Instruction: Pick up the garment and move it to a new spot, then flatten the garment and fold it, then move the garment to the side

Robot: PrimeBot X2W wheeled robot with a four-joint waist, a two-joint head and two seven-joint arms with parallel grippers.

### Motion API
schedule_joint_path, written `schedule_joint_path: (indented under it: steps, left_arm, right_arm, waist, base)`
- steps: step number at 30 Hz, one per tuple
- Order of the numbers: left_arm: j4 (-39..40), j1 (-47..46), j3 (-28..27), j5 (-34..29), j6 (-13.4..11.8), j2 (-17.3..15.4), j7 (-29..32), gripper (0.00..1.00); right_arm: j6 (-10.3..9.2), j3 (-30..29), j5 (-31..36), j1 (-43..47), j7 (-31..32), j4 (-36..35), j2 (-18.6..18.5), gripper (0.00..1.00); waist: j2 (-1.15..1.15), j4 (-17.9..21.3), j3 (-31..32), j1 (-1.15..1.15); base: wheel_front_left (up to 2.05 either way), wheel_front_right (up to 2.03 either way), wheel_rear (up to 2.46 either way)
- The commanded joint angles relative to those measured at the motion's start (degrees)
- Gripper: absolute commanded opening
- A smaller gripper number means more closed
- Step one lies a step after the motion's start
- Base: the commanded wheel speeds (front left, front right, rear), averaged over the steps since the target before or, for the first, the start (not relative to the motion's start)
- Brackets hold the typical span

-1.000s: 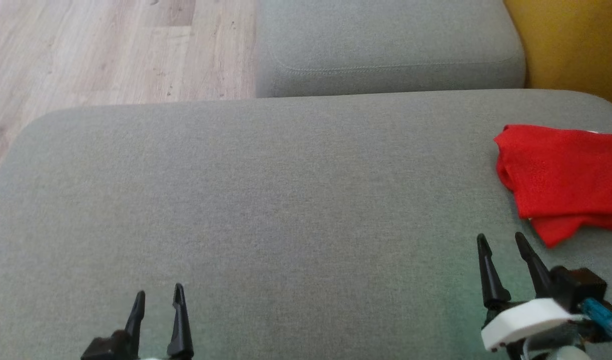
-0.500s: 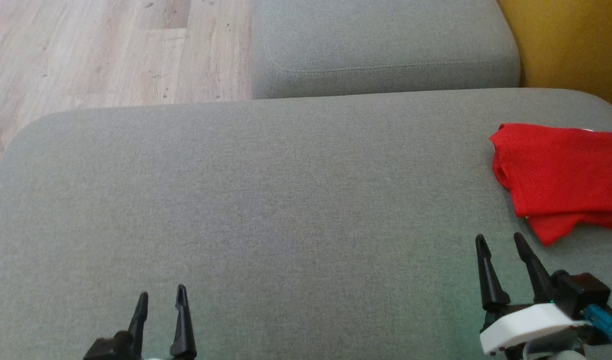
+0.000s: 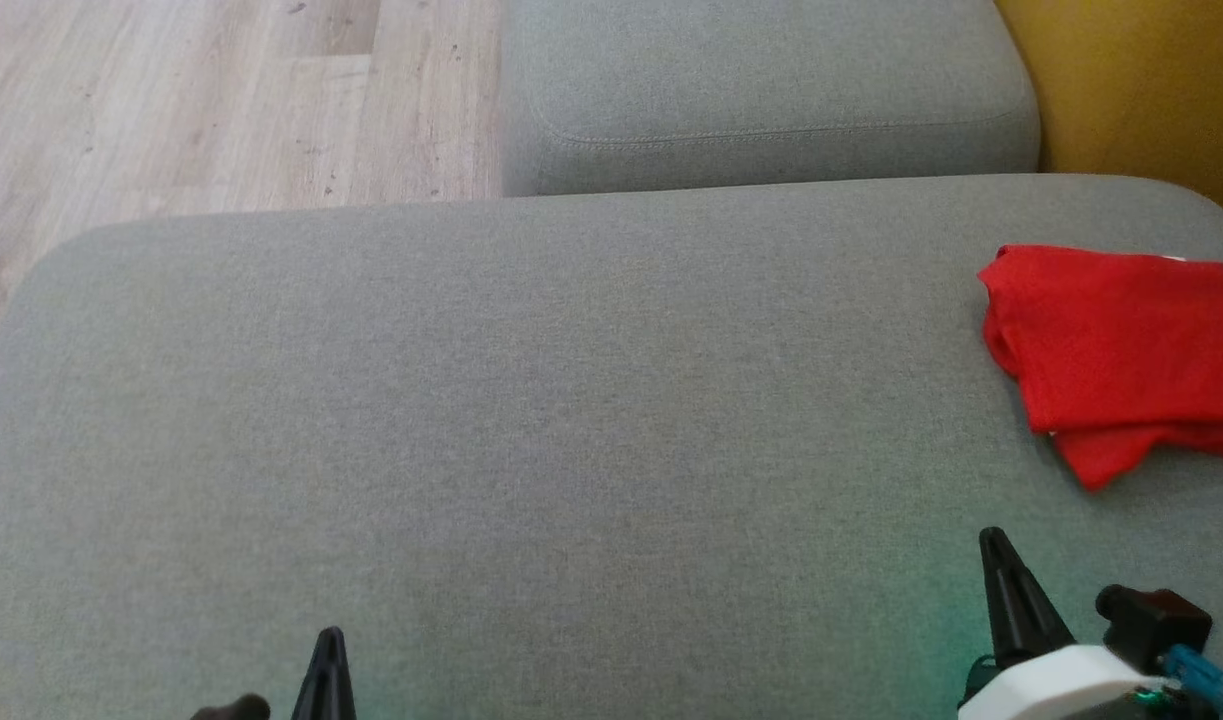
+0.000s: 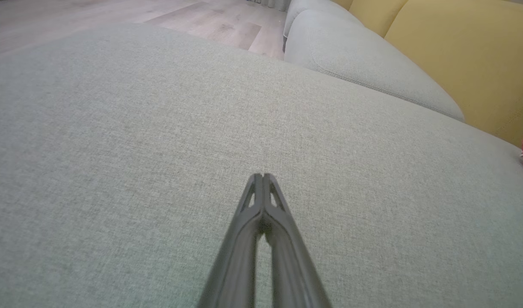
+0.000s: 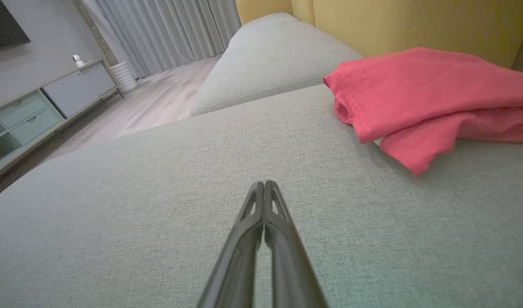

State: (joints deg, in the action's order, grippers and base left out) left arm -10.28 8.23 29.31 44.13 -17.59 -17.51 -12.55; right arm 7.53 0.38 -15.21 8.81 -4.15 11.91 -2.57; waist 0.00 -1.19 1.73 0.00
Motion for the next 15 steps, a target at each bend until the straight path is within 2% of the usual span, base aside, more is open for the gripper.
schedule_joint_path:
  steps: [1, 15]
  left_arm:
    - [1.30, -2.31, -2.05, 1.32, 0.67, -0.03, 0.42, 0.00]
    - [0.52, -3.75, -5.65, 6.85, 3.49, 1.46, 2.36, 0.00]
  right_arm:
    - [0.00, -0.10, -2.35, -2.46, 0.17, -1.64, -0.39, 0.00]
    - [-0.01, -0.35, -11.28, -3.88, 0.95, -1.20, -0.75, 0.00]
  waist:
    - [0.00, 0.02, -0.04, 0.00]
    - [0.00, 0.15, -0.24, 0.00]
  base:
    - [0.00, 0.00, 0.00]
    - [0.00, 0.00, 0.00]
